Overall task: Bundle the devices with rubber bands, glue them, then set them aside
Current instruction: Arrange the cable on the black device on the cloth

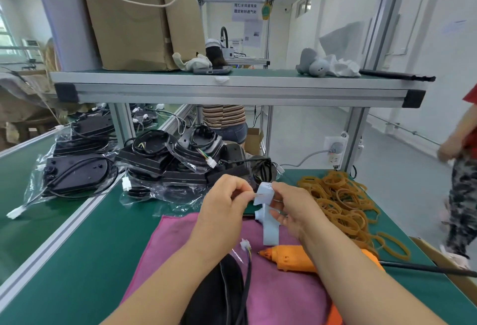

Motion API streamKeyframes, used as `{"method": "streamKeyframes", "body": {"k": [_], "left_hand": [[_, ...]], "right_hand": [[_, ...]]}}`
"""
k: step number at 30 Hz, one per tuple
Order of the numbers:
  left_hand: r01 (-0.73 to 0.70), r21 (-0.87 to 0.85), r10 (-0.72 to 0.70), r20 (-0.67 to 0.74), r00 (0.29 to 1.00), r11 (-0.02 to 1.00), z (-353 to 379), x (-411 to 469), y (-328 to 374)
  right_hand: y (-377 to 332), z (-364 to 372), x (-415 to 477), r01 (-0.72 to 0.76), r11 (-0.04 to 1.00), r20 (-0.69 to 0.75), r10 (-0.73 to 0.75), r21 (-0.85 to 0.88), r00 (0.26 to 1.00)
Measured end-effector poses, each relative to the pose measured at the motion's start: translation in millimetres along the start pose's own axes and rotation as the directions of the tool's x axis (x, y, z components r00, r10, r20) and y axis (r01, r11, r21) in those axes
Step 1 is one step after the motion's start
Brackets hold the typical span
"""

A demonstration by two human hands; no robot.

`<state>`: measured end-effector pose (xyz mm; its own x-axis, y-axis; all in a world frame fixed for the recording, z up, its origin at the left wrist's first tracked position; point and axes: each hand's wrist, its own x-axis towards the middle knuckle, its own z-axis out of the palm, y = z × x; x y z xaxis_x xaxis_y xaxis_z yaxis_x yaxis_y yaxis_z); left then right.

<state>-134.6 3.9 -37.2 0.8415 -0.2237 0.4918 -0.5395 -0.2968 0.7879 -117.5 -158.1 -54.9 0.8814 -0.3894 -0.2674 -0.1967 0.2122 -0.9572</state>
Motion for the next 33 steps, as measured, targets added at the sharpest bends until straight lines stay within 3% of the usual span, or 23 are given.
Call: {"method": "streamKeyframes", "body": {"k": [3, 5, 7, 8, 10, 12, 14, 17, 21, 27, 33], "left_hand": [[0.127, -0.054, -0.127, 0.006, 0.992, 0.99, -19.9, -9.5, -6.9], [0.21, -0.07, -0.209, 0.014, 0.978, 0.975, -35.4, -19.2, -13.4], [0.289, -0.091, -0.288, 0.027, 0.957, 0.953, -49.4, -31.4, -19.6], [0.333, -0.087, -0.331, 0.042, 0.943, 0.939, -55.2, -38.3, -22.4], [0.409, -0.061, -0.405, 0.066, 0.912, 0.911, -64.5, -52.0, -28.1], [0.464, -0.048, -0.461, 0.062, 0.885, 0.885, -71.7, -63.9, -33.7], [0.512, -0.047, -0.509, 0.058, 0.859, 0.858, -75.6, -73.3, -38.2], [0.577, -0.048, -0.573, 0.074, 0.816, 0.816, -71.3, -85.1, -43.5], [0.584, 0.013, -0.584, 0.055, 0.81, 0.812, -60.4, -94.2, -48.4], [0.501, 0.121, -0.509, 0.039, 0.86, 0.857, -52.4, -90.7, -47.3], [0.463, 0.283, -0.487, 0.016, 0.873, 0.84, -43.7, -94.8, -44.7]], "right_hand": [[4.5, -17.4, 16.1, 0.016, 0.98, -0.057, -0.028, -0.2, 0.998], [8.6, -34.8, 24.6, 0.019, 0.883, -0.085, -0.066, -0.468, 0.994], [10.9, -49.9, 27.8, 0.01, 0.599, -0.088, -0.136, -0.801, 0.987], [12.2, -53.6, 26.4, 0.01, 0.46, -0.082, -0.179, -0.888, 0.98], [16.5, -54.2, 19.5, 0.05, 0.33, -0.06, -0.315, -0.943, 0.947], [20.4, -41.6, 1.7, 0.228, 0.31, 0.048, -0.496, -0.923, 0.867], [24.5, -21.6, -19.7, 0.444, 0.295, 0.211, -0.58, -0.846, 0.787], [38.7, 10.7, -53.4, 0.59, 0.315, 0.435, -0.442, -0.744, 0.785], [57.7, 32.4, -75.5, 0.591, 0.408, 0.508, -0.301, -0.696, 0.807], [68.7, 33.7, -78.3, 0.574, 0.352, 0.485, -0.313, -0.74, 0.817], [69.9, 32.7, -76.7, 0.58, 0.337, 0.488, -0.322, -0.741, 0.811]]}}
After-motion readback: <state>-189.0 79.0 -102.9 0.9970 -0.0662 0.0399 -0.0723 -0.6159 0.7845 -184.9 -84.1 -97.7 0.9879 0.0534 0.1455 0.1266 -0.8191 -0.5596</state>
